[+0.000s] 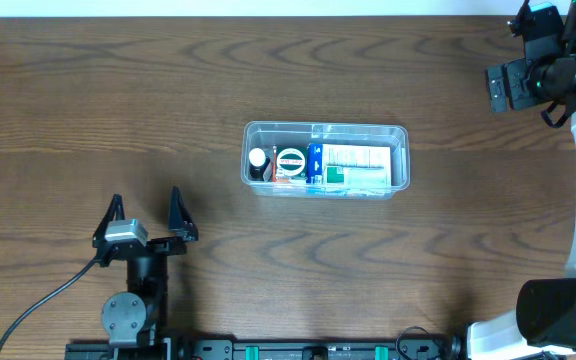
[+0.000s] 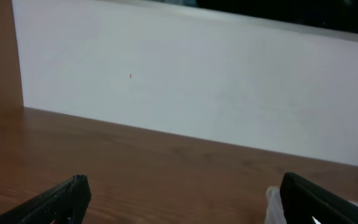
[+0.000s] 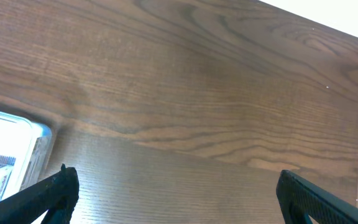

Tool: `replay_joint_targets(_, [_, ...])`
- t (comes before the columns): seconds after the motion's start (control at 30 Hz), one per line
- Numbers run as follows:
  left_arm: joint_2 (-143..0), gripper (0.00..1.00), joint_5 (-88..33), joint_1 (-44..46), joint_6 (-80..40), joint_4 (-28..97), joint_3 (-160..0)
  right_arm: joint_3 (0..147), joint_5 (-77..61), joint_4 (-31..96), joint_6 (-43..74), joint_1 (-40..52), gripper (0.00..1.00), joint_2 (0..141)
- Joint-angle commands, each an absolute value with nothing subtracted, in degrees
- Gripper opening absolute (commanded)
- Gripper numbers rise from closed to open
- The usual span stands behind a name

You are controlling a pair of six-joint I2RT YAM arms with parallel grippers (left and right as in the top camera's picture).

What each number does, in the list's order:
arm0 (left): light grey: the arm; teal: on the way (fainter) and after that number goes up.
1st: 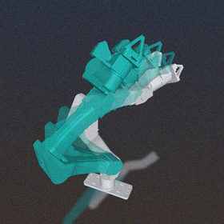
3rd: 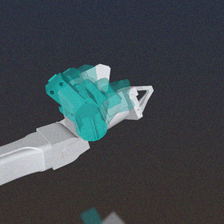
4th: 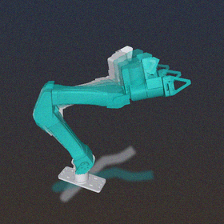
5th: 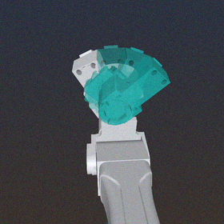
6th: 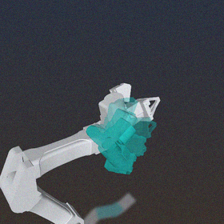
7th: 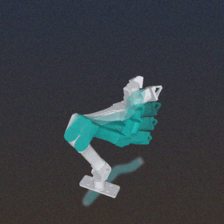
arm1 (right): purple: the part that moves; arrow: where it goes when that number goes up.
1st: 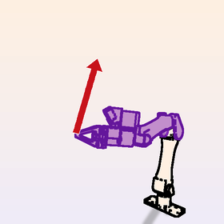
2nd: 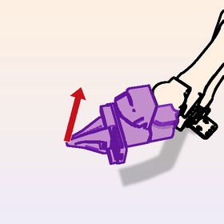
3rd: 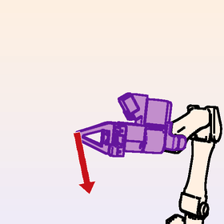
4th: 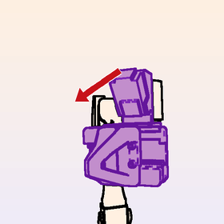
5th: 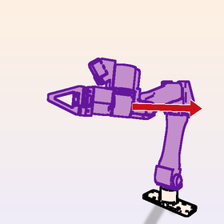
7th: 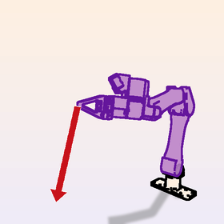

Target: Pack container

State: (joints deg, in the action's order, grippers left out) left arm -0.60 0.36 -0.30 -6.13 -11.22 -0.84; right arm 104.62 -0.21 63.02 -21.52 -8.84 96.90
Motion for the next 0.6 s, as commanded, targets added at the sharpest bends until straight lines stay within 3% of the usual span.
replay_joint_targets(0.0, [-0.10,0.98,0.19,-0.62,-5.61,-11.29,-0.23,104.71,-0.25,63.05,-21.02,-9.04,0.99,96.77])
replay_joint_targets(0.57, [-0.10,0.98,0.38,-0.62,-5.63,4.25,-0.23,104.71,-0.25,63.05,-21.02,-9.04,0.99,96.77])
